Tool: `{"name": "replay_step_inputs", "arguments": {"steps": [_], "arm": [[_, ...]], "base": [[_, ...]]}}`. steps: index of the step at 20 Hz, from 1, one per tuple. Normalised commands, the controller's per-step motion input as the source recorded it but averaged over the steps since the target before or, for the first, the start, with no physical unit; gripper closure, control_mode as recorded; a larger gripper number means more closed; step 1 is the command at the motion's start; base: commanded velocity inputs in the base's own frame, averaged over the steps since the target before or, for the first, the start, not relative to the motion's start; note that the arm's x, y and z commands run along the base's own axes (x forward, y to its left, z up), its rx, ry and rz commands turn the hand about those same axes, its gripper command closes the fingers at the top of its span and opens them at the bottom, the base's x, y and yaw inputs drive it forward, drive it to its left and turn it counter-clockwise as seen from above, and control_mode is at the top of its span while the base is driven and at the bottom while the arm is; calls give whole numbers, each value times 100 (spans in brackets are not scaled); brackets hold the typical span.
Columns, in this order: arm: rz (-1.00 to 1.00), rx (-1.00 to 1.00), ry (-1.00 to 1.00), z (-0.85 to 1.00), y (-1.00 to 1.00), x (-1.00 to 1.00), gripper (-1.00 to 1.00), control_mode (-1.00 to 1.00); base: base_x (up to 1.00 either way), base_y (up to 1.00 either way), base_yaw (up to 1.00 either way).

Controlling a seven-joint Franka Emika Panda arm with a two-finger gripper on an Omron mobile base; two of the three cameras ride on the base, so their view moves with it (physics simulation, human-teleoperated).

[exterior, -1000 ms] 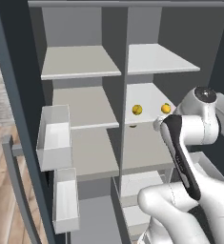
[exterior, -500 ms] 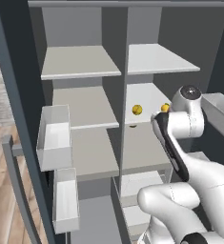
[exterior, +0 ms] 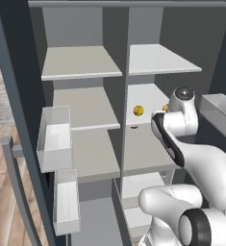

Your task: Take the lemons from the fridge shelf and place them in the freezer drawer to begin freezing them.

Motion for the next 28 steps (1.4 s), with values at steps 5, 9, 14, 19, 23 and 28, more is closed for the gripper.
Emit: {"name": "replay_step_inputs", "arguments": {"steps": [5,9,14,19,23,28], "arm": [[-3,0,0,-23,-20,35,-100,-100],[-4,0,0,-12,-20,31,-100,-100],[-5,0,0,-5,-16,40,-100,-100],[-4,0,0,-5,-21,47,-100,-100],[-3,0,2,-13,-20,52,-100,-100],[-2,0,4,-16,-23,44,-100,-100]], "base": [[0,0,0],[0,0,0],[0,0,0],[0,0,0],[0,0,0],[0,0,0]]}}
